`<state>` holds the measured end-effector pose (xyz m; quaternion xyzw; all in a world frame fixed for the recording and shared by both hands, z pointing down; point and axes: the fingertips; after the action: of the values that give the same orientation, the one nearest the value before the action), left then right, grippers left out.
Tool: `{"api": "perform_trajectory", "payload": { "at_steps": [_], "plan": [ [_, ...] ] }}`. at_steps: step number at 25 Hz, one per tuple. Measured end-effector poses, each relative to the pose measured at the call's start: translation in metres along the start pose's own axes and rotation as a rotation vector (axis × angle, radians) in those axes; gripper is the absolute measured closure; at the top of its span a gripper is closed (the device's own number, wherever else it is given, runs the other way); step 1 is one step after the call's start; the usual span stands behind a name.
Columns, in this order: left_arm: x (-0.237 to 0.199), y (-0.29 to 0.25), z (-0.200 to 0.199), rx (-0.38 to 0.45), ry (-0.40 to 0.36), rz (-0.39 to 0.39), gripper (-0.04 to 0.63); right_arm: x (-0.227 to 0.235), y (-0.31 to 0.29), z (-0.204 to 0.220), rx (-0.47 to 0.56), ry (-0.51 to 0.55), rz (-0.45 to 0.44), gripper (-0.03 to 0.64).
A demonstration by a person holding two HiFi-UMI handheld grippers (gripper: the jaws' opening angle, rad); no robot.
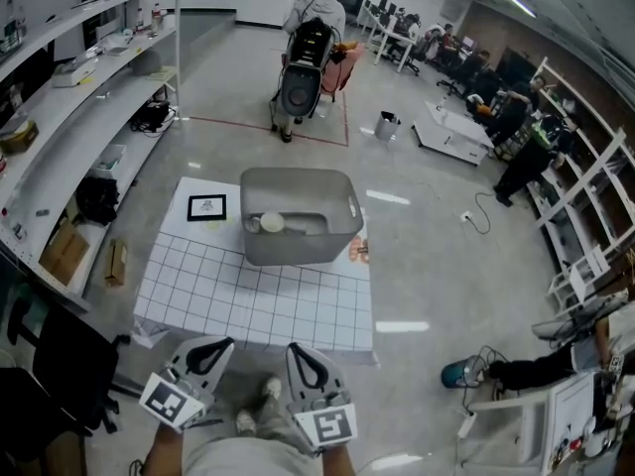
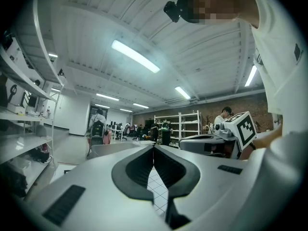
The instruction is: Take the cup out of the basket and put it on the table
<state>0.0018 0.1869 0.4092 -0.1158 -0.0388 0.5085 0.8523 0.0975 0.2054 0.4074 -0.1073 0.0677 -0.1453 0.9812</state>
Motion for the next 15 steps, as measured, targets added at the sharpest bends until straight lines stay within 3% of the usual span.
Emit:
{"api": "perform_trajectory", "payload": {
  "at_steps": [10,15],
  "plan": [
    [-0.036,-0.059,-0.018,-0.002,0.015,-0.048,0.586,0.047,-0.05,-0.008,0.013,0.048,-0.075,0.608],
    [-0.047,-0.087,-0.028,-0.005,0.007,-0.08,0.586,0.075,-0.067,-0.014,0.032,0.014,-0.1,0.608]
  ]
}}
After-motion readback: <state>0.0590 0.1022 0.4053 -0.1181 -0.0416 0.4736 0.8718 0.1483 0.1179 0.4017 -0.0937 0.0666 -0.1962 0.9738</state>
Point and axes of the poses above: the fingertips, and each gripper's own axes: y backward along the fingers, x to its right, z out of its underside, and after that the axes turned 13 degrees about -x, right-handed
